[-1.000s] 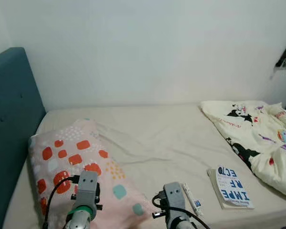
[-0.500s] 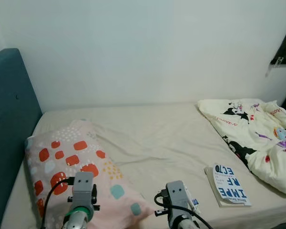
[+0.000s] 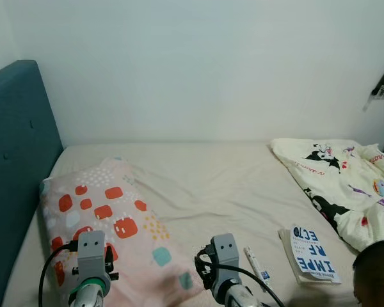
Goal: Clean up the room
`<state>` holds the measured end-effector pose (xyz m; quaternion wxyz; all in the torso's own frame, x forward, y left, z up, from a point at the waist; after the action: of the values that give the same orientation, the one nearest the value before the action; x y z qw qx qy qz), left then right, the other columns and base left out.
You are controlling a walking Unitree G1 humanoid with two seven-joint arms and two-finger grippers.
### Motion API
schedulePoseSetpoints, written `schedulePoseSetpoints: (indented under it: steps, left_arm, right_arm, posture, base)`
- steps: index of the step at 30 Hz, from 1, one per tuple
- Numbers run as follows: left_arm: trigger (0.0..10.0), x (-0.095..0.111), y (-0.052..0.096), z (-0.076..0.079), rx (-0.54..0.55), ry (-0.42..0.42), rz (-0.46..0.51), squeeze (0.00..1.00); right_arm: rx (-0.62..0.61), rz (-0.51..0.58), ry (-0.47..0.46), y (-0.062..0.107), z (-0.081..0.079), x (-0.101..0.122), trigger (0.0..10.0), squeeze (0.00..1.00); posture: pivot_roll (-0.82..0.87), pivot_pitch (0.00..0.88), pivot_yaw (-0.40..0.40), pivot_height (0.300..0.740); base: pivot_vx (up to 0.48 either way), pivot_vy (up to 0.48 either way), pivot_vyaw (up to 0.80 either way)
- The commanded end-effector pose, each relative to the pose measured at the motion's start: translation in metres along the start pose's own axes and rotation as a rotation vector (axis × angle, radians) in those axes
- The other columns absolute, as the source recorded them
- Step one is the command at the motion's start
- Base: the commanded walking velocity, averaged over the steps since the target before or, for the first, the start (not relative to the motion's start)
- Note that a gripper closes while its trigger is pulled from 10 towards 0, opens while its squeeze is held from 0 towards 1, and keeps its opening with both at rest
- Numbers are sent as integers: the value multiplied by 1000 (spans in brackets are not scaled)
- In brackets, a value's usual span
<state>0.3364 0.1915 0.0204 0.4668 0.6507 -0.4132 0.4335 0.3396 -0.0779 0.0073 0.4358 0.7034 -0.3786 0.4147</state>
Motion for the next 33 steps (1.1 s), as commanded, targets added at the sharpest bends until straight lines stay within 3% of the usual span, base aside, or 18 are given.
schedulePoseSetpoints:
  steps: [1, 2, 3, 4, 13, 17, 20, 24, 25, 27, 28, 29, 30, 33]
  left_arm:
    - [10000, -8, 4, 5, -23, -47, -26, 769]
    - [10000, -8, 4, 5, -23, -47, -26, 769]
    - [10000, -9, 5, 5, -25, -61, -30, 35]
    - [10000, -9, 6, 6, -28, -89, -18, 0]
    - [10000, 5, 15, 12, -66, -60, 100, 0]
    - [10000, 9, 18, 8, -24, -67, 132, 0]
    - [10000, 14, 21, 2, 17, -44, 164, 0]
    - [10000, 22, 23, -2, 41, -28, 214, 0]
    - [10000, 29, 24, -6, 71, -50, 252, 0]
    - [10000, 55, 30, -12, 128, -181, 394, 0]
    - [10000, 71, 33, -14, 152, -199, 465, 0]
    - [10000, 71, 33, -14, 152, -199, 465, 0]
    - [10000, 99, 38, -15, 157, -194, 576, 0]
    - [10000, 106, 39, -15, 156, -189, 605, 0]
  right_arm:
    - [5, -10, -33, 3, -1, -7, 10000, 961]
    - [5, -10, -33, 3, -1, -7, 10000, 961]
    - [8, -19, -45, 3, -3, -10, 10000, 275]
    - [3, -30, -45, 5, -3, -14, 10000, 0]
    - [-9, 17, -77, 8, -2, -12, 10000, 0]
    - [21, 45, -103, 10, -4, -10, 10000, 0]
    - [82, 130, -207, 8, -10, 7, 10000, 0]
    - [137, 236, -252, 7, -16, 33, 10000, 0]
    - [137, 264, -251, 7, -16, 40, 10000, 0]
    - [99, 316, -220, 7, -10, 54, 10000, 0]
    - [96, 370, -250, 8, -9, 67, 10000, 0]
    - [96, 370, -250, 8, -9, 67, 10000, 0]
    - [115, 477, -306, 12, -9, 96, 10000, 0]
    - [125, 509, -314, 14, -10, 104, 10000, 0]
  posture:
    - [97, 0, 9, 740]
    - [97, 0, 9, 740]
    - [99, 0, 9, 740]
    - [104, 13, 8, 740]
    - [101, 20, 2, 740]
    - [92, 24, -3, 736]
    - [83, 23, -2, 722]
    - [75, 15, -4, 707]
    - [73, 14, -4, 703]
    - [69, 18, -8, 703]
    - [71, 15, -14, 703]
    - [71, 15, -14, 703]
    - [64, 15, -14, 703]
    - [64, 15, -14, 703]
  base:
    - [0, 0, 0]
    - [0, 0, 0]
    - [0, 0, 0]
    - [0, 0, 0]
    - [0, 0, 0]
    - [0, 0, 0]
    - [0, 0, 0]
    - [0, 0, 0]
    - [0, 0, 0]
    - [0, 0, 0]
    - [0, 0, 0]
    - [0, 0, 0]
    - [0, 0, 0]
    - [0, 0, 0]
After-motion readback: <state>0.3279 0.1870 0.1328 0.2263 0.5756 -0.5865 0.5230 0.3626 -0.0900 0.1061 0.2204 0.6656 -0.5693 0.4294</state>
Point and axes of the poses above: a point about 5 cm out from each wrist's last joint towards the gripper, its own y axis pointing back from the gripper into the wrist, its own x axis along the axis of the wrist's last joint, z = x × y, the point moved 4 cm from there along -y, pointing out of the wrist towards the gripper, and after that the axes turned 9 degrees about -y, right-handed, at the moved point
